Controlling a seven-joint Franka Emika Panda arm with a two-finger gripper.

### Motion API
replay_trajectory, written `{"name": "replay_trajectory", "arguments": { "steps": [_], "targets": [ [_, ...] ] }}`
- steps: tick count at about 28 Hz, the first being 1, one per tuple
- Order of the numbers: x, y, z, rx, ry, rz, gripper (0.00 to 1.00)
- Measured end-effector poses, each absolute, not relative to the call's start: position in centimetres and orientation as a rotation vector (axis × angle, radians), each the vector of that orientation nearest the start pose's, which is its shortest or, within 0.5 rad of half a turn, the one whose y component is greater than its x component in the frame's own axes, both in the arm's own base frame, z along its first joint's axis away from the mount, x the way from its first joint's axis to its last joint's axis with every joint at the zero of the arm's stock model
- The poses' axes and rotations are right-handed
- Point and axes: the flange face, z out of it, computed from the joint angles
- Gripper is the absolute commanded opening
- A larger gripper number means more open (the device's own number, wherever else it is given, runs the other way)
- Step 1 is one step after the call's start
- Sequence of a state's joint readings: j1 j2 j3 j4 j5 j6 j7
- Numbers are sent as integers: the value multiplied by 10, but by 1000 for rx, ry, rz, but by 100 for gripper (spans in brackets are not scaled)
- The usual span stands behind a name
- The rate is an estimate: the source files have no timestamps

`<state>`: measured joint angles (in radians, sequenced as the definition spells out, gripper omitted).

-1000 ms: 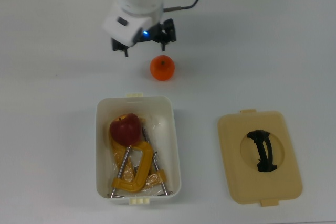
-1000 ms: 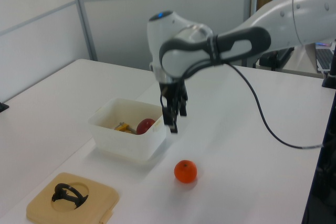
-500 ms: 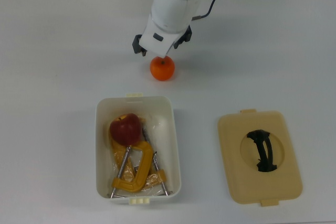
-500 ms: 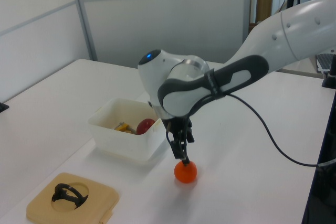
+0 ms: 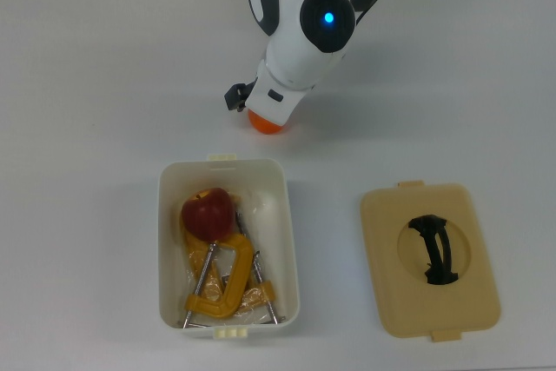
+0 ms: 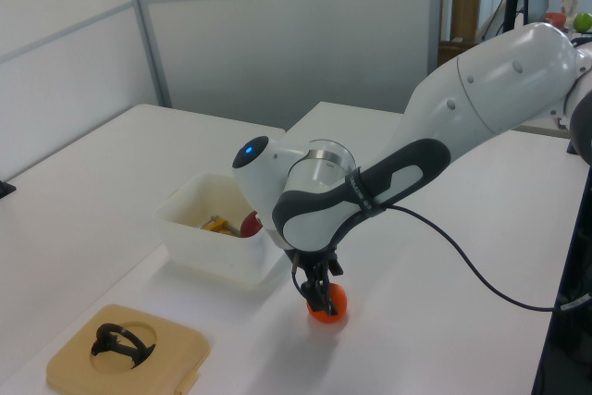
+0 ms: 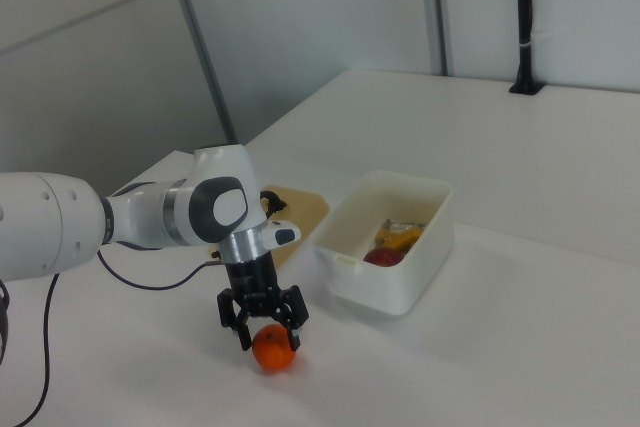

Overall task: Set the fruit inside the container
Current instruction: 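Lower the gripper onto the orange and close it, then lift the orange and carry it into the white container beside the apple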

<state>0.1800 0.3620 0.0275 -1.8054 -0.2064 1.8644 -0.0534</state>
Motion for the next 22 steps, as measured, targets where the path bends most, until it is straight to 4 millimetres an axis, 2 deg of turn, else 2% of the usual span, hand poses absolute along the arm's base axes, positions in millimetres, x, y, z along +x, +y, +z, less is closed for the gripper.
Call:
{"name": "replay_trajectory", "arguments": {
  "steps": [1,4,7,17,20,22],
  "targets": [
    [597,108,323,-3258,-582,484,70],
    [597,107,320,-3268,-596,493,31],
    [597,108,319,-3270,-601,496,0],
    [599,114,325,-3274,-621,472,0],
    [606,116,340,-3281,-614,415,0],
    [614,116,363,-3282,-592,342,0]
  ]
}}
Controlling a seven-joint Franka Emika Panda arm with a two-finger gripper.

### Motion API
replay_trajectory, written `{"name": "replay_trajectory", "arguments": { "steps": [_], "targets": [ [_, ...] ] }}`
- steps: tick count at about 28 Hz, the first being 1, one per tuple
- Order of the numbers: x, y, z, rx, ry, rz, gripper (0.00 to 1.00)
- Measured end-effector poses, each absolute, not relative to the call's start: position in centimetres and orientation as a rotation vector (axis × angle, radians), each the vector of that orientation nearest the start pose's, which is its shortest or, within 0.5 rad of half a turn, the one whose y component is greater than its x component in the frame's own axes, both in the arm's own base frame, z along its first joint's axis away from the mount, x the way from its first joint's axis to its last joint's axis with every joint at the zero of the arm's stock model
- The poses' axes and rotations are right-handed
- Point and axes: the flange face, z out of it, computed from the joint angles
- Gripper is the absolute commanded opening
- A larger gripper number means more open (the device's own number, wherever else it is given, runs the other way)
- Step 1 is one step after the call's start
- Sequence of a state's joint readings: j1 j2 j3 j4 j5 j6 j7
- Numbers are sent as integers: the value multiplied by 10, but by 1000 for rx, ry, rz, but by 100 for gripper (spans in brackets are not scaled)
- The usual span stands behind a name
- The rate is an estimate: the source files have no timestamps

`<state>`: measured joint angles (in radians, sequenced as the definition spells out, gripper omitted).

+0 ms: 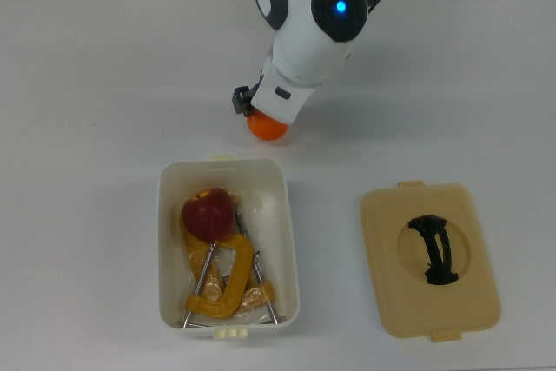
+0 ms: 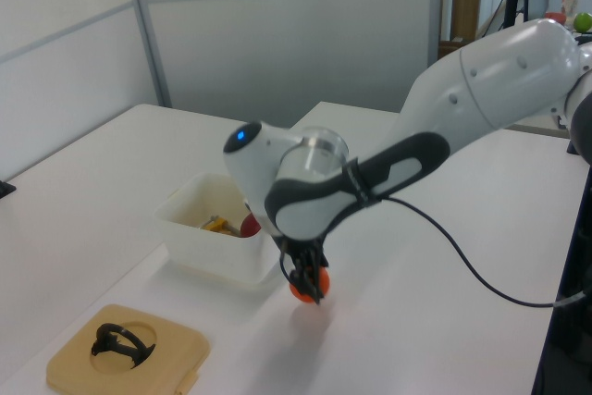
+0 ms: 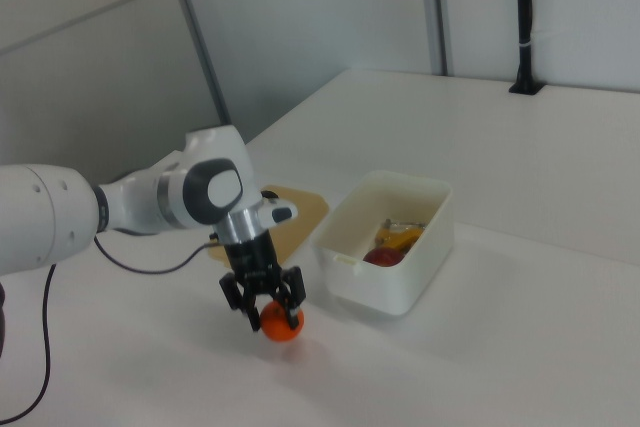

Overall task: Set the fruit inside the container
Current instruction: 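Lift the orange and carry it into the white container beside the apple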

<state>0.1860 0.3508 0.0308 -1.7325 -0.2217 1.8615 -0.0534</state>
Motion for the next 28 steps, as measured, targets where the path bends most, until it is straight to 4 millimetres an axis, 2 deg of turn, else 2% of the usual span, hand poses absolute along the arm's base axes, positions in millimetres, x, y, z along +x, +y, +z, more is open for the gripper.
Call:
{"name": "replay_trajectory", "arguments": {
  "steps": [3,7,10,12,13,15,16,17,18,23,28],
  "targets": [
    [623,114,397,-3269,-538,238,0],
    [636,99,450,-3234,-432,82,0],
    [644,81,479,-3205,-348,-12,3],
    [650,70,490,-3190,-306,-82,6],
    [655,65,494,-3181,-282,-137,10],
    [667,56,496,-3165,-198,-278,46],
    [672,54,495,-3159,-163,-325,69],
    [677,51,492,-3151,-117,-375,97],
    [682,50,489,-3143,-79,-416,100],
    [696,46,468,-3132,-1,-486,100],
    [696,39,473,-3140,20,-473,100]
  ]
}}
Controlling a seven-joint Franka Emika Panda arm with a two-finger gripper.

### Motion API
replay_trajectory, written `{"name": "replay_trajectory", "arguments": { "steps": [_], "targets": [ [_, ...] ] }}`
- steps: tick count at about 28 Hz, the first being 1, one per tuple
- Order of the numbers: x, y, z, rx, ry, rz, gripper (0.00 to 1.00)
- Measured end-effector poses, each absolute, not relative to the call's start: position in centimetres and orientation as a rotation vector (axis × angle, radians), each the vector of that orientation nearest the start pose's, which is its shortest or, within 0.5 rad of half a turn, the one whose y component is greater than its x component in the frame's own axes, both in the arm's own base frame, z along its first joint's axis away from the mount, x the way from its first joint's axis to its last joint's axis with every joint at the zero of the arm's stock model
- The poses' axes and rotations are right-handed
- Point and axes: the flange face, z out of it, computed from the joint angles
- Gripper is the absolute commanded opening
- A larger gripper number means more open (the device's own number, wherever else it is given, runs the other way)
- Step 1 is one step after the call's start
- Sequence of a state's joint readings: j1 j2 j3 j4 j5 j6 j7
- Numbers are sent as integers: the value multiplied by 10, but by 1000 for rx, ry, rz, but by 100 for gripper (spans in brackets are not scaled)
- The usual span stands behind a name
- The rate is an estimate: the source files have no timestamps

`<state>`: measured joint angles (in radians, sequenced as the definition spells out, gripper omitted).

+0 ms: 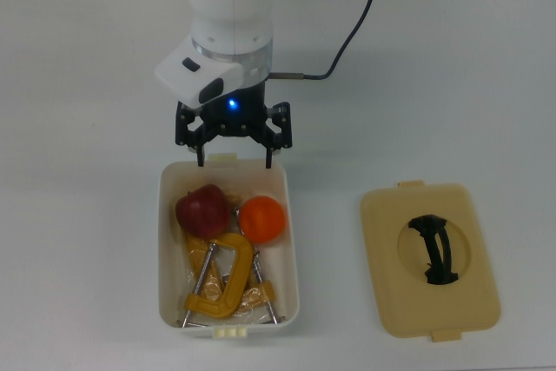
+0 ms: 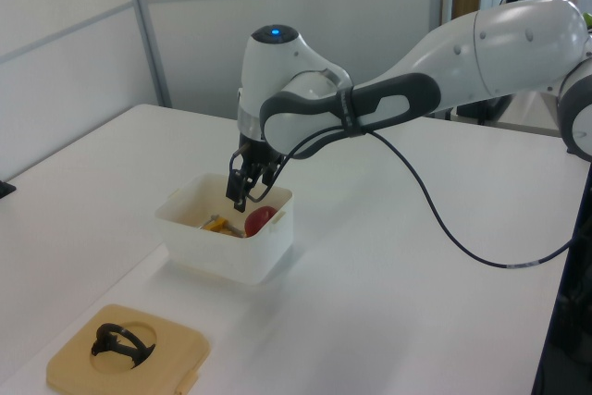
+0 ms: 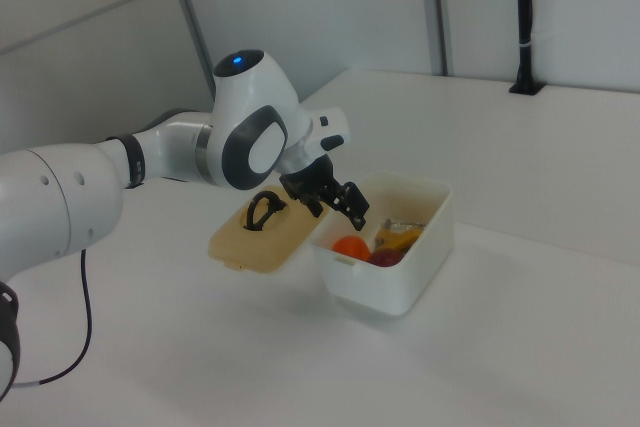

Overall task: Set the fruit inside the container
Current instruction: 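Lift the orange and carry it into the white container beside the apple, then open the gripper to release the orange and hold above the container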

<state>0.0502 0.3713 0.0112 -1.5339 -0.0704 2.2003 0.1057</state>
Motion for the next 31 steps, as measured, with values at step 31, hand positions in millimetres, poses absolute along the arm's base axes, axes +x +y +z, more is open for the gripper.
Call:
{"name": "replay_trajectory", "arguments": {
  "steps": [31],
  "targets": [
    [631,-27,518,-3205,-193,77,100]
  ]
}}
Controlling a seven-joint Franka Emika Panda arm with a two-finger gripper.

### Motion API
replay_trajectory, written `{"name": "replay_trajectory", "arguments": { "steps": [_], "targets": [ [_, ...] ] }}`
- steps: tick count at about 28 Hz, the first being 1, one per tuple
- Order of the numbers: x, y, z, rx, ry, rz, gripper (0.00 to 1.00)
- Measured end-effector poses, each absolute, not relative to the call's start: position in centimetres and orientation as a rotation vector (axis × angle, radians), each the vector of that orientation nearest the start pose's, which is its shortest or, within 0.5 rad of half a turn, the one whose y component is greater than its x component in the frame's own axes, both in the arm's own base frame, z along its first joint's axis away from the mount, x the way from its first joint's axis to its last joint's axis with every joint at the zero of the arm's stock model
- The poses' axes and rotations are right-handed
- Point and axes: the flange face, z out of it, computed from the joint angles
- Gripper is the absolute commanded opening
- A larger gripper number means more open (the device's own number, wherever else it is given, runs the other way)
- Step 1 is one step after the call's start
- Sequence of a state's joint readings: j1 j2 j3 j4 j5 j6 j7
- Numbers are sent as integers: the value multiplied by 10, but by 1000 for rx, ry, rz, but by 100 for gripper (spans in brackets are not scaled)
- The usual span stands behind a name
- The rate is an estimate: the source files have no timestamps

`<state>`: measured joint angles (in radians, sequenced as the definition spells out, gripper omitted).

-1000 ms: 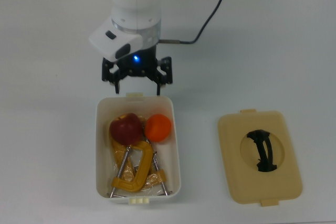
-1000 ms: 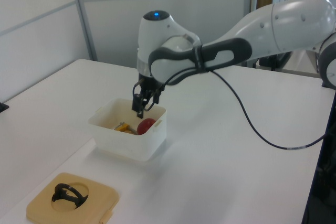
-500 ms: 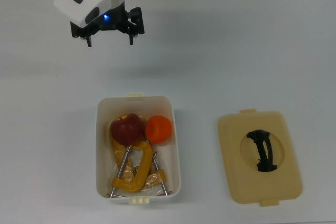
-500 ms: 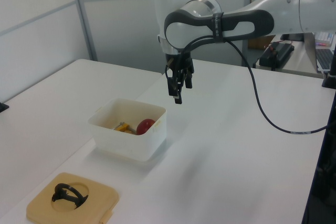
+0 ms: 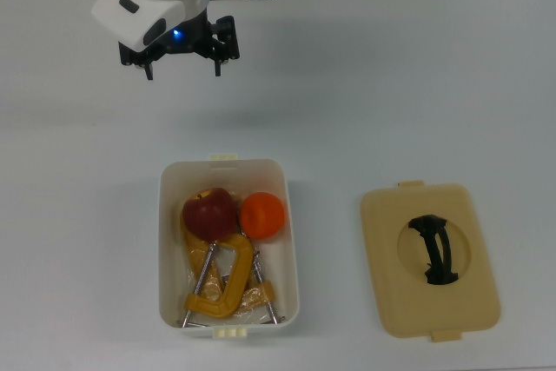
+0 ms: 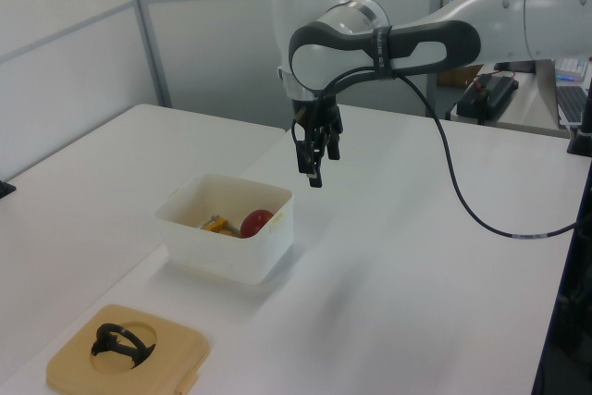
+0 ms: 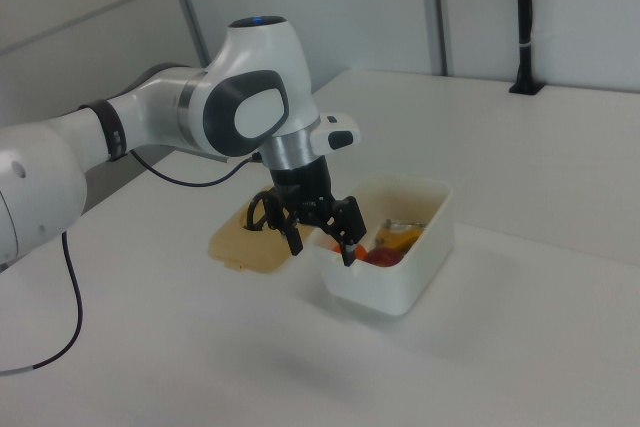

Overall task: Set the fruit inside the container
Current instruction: 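Open the gripper to release the orange and hold above the container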

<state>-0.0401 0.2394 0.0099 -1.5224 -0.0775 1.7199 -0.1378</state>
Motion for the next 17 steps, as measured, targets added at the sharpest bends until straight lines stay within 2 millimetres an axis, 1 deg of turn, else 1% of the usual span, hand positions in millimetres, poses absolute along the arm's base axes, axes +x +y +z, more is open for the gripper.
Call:
{"name": "replay_trajectory", "arguments": {
  "steps": [8,17],
  "targets": [
    [629,-27,517,-3203,-191,107,100],
    [628,-35,517,-3204,-172,107,100]
  ]
}}
